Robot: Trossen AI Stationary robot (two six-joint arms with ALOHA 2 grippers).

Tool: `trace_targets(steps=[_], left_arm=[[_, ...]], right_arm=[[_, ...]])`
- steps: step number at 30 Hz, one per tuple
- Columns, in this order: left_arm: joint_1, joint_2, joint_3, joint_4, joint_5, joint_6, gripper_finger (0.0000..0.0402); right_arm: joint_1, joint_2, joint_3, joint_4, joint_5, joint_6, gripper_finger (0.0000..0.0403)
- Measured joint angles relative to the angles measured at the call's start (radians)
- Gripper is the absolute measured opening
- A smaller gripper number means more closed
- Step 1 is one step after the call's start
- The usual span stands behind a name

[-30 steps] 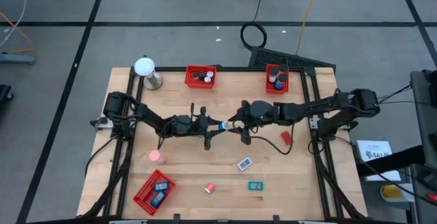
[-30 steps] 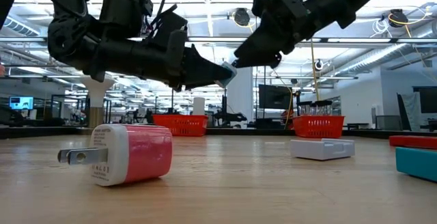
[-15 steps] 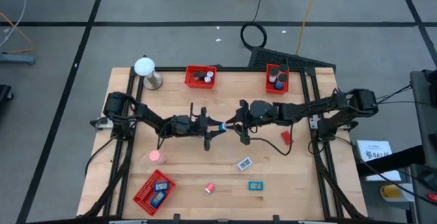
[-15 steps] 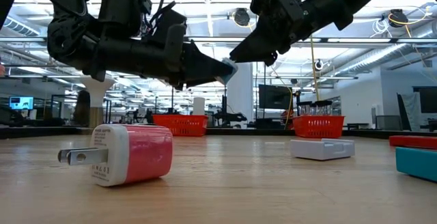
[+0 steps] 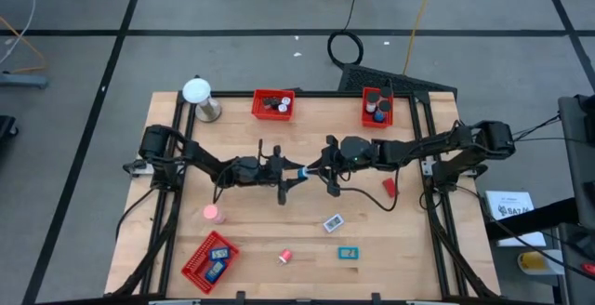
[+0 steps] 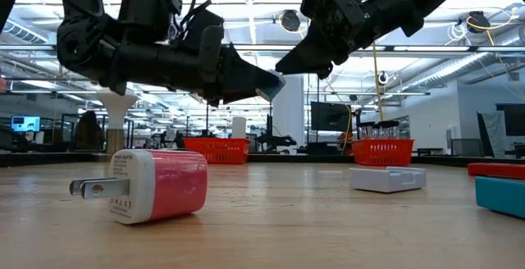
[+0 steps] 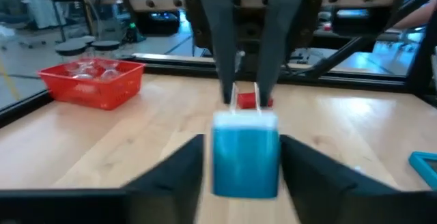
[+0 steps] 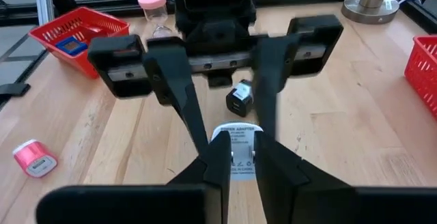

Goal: Pick & Place Office items
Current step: Put the blue charger adapter into the top left red basket

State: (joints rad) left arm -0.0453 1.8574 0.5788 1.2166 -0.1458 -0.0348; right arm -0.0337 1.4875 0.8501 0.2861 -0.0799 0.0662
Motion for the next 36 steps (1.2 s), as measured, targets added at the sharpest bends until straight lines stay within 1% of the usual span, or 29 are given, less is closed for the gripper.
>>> trace_targets(steps=[3, 5, 7, 10, 13, 15, 17, 20, 21, 26, 28, 29, 32, 36], left_arm=[[0.001, -0.06, -0.003, -0.133, -0.014, 0.0, 0.0279], [0.0, -0.118, -0.012, -0.243, -0.023, 0.007, 0.0315], [-0.01, -0.194, -0.036, -0.348, -0.076, 0.007, 0.0337], [-0.025, -0.296, -0.101, -0.426, -0.185, 0.007, 0.0344], [-0.028, -0.389, -0.194, -0.411, -0.215, -0.033, 0.0328], [-0.028, -0.436, -0.259, -0.367, -0.217, -0.072, 0.0308], [-0.028, -0.46, -0.313, -0.313, -0.221, -0.102, 0.0286], [-0.028, -0.468, -0.362, -0.255, -0.231, -0.138, 0.0253], [-0.028, -0.468, -0.373, -0.255, -0.236, -0.146, 0.0243], [-0.028, -0.467, -0.381, -0.274, -0.247, -0.173, 0.0195], [-0.028, -0.467, -0.381, -0.279, -0.243, -0.178, 0.0177], [-0.028, -0.467, -0.38, -0.277, -0.243, -0.178, 0.0169], [-0.028, -0.467, -0.379, -0.273, -0.24, -0.177, 0.0146], [-0.028, -0.467, -0.379, -0.273, -0.24, -0.178, 0.0124]], right_arm=[[-0.01, 0.0, 0.01, -0.006, 0.0, 0.0, 0.0036], [-0.022, 0.0, 0.03, -0.011, 0.0, -0.006, 0.0036], [-0.039, 0.0, 0.053, -0.046, 0.001, -0.011, 0.0037], [-0.067, 0.002, 0.104, -0.116, 0.001, -0.038, 0.0036], [-0.098, 0.051, 0.186, -0.17, 0.0, -0.055, 0.0036], [-0.116, 0.086, 0.233, -0.261, -0.001, -0.073, 0.0036], [-0.131, 0.159, 0.31, -0.283, 0.0, -0.1, 0.0037], [-0.152, 0.242, 0.397, -0.4, -0.003, -0.128, 0.0037], [-0.157, 0.278, 0.434, -0.414, -0.003, -0.142, 0.0037], [-0.183, 0.406, 0.568, -0.549, -0.003, -0.212, 0.0037], [-0.193, 0.44, 0.598, -0.595, -0.005, -0.232, 0.0037], [-0.196, 0.456, 0.607, -0.621, -0.004, -0.242, 0.0037], [-0.207, 0.494, 0.626, -0.621, -0.004, -0.263, 0.0038], [-0.215, 0.509, 0.628, -0.634, -0.007, -0.273, 0.0038]])
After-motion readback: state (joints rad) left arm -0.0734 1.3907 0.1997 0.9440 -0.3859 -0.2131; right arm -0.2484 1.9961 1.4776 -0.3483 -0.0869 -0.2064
